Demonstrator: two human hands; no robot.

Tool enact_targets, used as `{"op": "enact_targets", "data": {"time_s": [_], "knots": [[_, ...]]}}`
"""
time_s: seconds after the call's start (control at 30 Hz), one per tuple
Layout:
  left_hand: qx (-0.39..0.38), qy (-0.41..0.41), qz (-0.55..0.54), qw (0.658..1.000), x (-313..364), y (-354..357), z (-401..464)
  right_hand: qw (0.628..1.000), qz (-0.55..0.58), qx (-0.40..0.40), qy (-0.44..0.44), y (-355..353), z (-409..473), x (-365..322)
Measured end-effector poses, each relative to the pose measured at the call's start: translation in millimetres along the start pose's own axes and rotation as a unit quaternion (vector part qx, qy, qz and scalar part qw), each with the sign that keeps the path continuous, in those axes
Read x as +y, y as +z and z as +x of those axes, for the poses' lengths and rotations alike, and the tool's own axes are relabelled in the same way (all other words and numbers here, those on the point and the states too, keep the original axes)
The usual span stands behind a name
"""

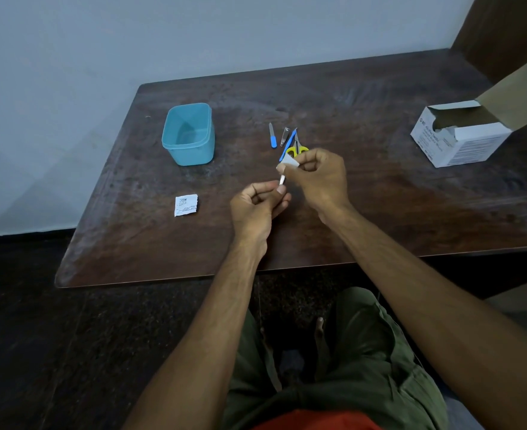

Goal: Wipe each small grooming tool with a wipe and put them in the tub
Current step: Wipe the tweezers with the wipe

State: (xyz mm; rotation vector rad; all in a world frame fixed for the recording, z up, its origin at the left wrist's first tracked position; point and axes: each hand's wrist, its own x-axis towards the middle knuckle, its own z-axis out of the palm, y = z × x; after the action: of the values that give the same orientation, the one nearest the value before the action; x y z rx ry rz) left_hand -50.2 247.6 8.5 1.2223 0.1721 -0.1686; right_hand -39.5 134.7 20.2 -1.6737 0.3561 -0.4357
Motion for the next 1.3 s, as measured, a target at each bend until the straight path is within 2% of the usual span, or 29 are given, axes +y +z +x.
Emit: {"op": "enact_targets", "data": {"time_s": [0.1, 0.27, 0.43, 0.6, 0.77, 0.93, 1.13, 1.3], "knots": [[0.008, 0.017, -0.002, 1.0, -2.6, 1.6, -1.0, 0.999, 0.026, -0.026, 0.019, 1.8, -8.5, 1.7], [0.015, 0.021, 0.006, 1.0, -2.7, 3.1, -2.6, 0.999, 0.033, 0.02, 0.035, -4.8, 7.7, -5.7], [0.011, 0.025, 0.002, 1.0, -3.9, 1.5, -1.8, 0.998, 0.02, -0.038, 0.052, -1.7, -7.7, 2.9], [0.023, 0.015, 0.002, 1.0, -3.3, 4.2, -2.8, 0.996, 0.057, -0.018, 0.067, -7.1, 4.0, -9.4], [0.022, 0.023, 0.002, 1.0, -5.0, 2.3, -2.0, 0.99, 0.035, -0.088, 0.108, -5.7, -6.7, -1.4], [0.011, 0.016, 0.008, 1.0, -4.3, 4.3, -4.4, 0.988, 0.013, -0.082, 0.127, -9.2, -1.7, -9.0], [-0.018, -0.019, 0.021, 0.999, 0.7, -2.8, -6.1, 0.985, 0.058, -0.086, 0.137, -6.9, 1.7, -13.5], [-0.019, -0.019, 0.049, 0.998, 7.1, -8.4, -4.4, 0.981, 0.058, -0.13, 0.129, -4.6, 0.6, -14.7]]}}
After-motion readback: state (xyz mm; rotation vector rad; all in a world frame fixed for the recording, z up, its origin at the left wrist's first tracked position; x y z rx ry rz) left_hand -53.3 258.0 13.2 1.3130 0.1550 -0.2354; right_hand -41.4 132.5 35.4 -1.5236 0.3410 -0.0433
